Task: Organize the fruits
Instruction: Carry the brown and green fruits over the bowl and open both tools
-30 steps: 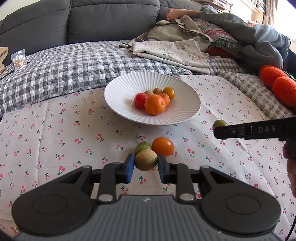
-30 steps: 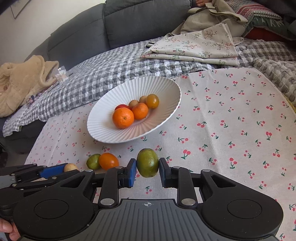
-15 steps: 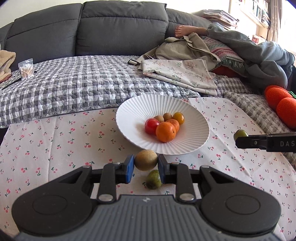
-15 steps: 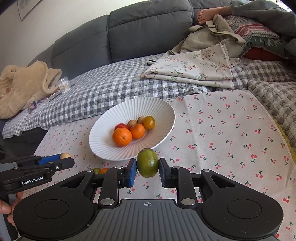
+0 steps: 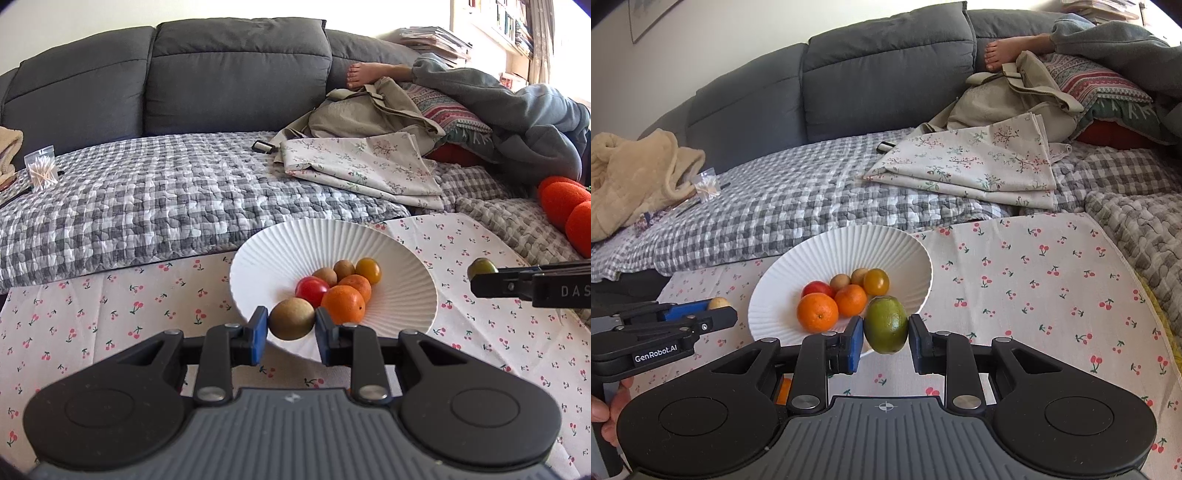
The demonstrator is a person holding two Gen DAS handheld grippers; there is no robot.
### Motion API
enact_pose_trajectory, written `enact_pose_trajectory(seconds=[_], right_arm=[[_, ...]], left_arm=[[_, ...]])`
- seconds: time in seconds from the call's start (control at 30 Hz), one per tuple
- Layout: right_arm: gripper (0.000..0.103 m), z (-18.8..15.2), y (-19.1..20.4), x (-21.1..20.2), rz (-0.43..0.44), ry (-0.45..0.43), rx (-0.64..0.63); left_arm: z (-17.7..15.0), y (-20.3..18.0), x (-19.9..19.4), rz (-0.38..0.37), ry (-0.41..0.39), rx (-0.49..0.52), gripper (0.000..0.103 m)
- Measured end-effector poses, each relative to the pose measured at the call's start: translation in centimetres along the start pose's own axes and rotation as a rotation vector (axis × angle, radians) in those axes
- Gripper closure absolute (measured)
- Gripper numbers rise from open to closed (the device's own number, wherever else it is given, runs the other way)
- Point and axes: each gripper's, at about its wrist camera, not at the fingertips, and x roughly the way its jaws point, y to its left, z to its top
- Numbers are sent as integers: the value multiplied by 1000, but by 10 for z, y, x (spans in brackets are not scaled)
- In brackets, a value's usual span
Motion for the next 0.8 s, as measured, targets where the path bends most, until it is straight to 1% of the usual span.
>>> enact_pose_trajectory(seconds=[0.47,0.8], right_arm=[[78,-2,28,32,13,12,-59],[78,-5,30,48,16,30,-63]], left_arm=[[4,-10,33,4,28,31,77],[1,-9,47,8,47,39,77]])
